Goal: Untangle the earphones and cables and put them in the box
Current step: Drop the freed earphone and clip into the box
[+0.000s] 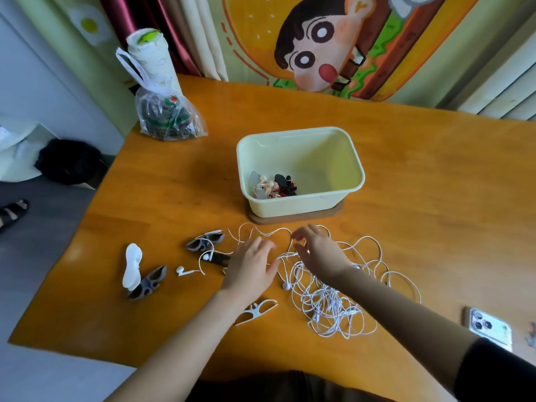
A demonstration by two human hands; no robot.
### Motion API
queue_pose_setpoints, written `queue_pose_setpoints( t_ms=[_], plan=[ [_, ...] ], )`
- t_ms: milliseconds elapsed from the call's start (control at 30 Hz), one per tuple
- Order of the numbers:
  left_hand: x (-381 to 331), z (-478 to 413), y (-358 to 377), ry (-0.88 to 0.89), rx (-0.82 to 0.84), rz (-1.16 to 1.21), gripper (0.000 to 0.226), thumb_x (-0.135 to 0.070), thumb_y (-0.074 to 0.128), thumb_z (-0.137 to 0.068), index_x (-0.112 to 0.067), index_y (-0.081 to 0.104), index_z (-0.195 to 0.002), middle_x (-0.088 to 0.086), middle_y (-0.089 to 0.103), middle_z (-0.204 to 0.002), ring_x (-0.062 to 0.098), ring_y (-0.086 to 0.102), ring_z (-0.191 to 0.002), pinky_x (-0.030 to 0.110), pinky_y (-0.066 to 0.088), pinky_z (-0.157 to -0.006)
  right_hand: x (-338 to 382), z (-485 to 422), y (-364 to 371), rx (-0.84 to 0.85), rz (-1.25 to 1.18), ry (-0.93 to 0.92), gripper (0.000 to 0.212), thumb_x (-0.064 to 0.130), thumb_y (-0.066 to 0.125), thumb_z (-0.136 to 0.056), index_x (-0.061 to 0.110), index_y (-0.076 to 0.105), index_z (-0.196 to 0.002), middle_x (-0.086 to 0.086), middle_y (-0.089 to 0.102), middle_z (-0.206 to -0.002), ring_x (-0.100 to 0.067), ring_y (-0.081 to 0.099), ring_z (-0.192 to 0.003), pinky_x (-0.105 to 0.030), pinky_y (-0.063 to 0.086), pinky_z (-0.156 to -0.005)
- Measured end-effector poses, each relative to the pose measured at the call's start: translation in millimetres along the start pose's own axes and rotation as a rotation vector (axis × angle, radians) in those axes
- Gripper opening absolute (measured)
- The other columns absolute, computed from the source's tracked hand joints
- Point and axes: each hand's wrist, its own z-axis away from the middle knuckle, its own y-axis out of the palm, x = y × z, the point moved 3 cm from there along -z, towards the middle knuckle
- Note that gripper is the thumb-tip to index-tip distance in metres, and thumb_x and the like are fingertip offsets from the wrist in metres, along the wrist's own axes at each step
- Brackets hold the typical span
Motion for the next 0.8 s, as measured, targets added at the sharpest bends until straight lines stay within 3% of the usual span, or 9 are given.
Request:
queue_pose_setpoints(
  t_ms=[100,233,300,367,467,567,667,800],
  plan=[
    [2,1,22,-0.085,0.120,-0.047,0.035,-0.041,0.050,-0.096,-0.020,0.057,-0.122,-0.005,0.058,-0.118,0.014,0.050,-0.109,0.026,0.039,-0.090,-8,11,20,0.175,0.018,0.078,0.034,0.023,0.053,-0.095,0.016,0.051,-0.127,-0.003,0.050,-0.129,-0.020,0.057,-0.107,-0.033,0.049,-0.091],
    [0,4,30,-0.118,0.090,0.074,0.017,-0.027,0.051,-0.098,-0.016,0.063,-0.103,0.000,0.064,-0.103,0.017,0.053,-0.098,0.022,0.042,-0.076,-1,18,32,0.198,-0.008,0.083,0.040,0.019,0.058,-0.092,0.018,0.050,-0.130,-0.005,0.049,-0.128,-0.022,0.054,-0.112,-0.035,0.047,-0.096],
    [-4,4,22,-0.132,0.069,0.263,0.011,-0.024,0.053,-0.097,-0.018,0.061,-0.091,-0.001,0.063,-0.090,0.015,0.055,-0.086,0.011,0.038,-0.064,2,19,32,0.161,-0.031,0.074,0.031,0.018,0.059,-0.091,0.014,0.057,-0.122,-0.006,0.052,-0.120,-0.024,0.057,-0.106,-0.034,0.048,-0.091],
    [-10,4,11,-0.137,0.049,0.423,0.012,-0.021,0.053,-0.097,-0.016,0.061,-0.089,-0.003,0.063,-0.082,0.011,0.057,-0.077,0.009,0.039,-0.058,4,21,27,0.094,-0.062,0.075,0.021,0.019,0.059,-0.091,0.010,0.064,-0.110,-0.007,0.054,-0.112,-0.026,0.059,-0.097,-0.034,0.049,-0.085],
    [-16,3,-8,-0.143,-0.027,0.551,0.013,-0.018,0.053,-0.096,-0.012,0.062,-0.089,-0.004,0.061,-0.074,0.010,0.061,-0.073,0.014,0.045,-0.062,2,25,16,-0.004,-0.122,0.074,0.016,0.019,0.059,-0.091,0.009,0.067,-0.102,-0.009,0.056,-0.105,-0.025,0.058,-0.092,-0.029,0.045,-0.079],
    [-20,1,-22,-0.122,-0.087,0.580,0.012,-0.020,0.055,-0.095,-0.014,0.063,-0.089,-0.009,0.055,-0.069,0.013,0.060,-0.071,0.025,0.051,-0.067,4,28,-3,-0.089,-0.182,0.067,0.017,0.018,0.056,-0.093,0.008,0.066,-0.103,-0.008,0.062,-0.103,-0.022,0.059,-0.092,-0.027,0.046,-0.078],
    [-26,2,-37,-0.082,-0.164,0.562,0.012,-0.019,0.056,-0.095,-0.012,0.065,-0.091,-0.009,0.056,-0.070,0.005,0.052,-0.068,0.012,0.043,-0.059,10,30,-26,-0.177,-0.281,0.085,0.017,0.017,0.056,-0.094,0.004,0.064,-0.102,-0.010,0.068,-0.099,-0.024,0.063,-0.090,-0.034,0.051,-0.080],
    [-39,2,-56,-0.057,-0.209,0.593,0.012,-0.021,0.055,-0.095,-0.016,0.065,-0.090,0.001,0.062,-0.077,0.013,0.056,-0.074,0.017,0.042,-0.059,19,31,-51,-0.281,-0.328,0.047,0.013,0.016,0.058,-0.092,0.006,0.063,-0.098,-0.004,0.069,-0.089,-0.019,0.064,-0.085,-0.033,0.052,-0.078]
  ],
)
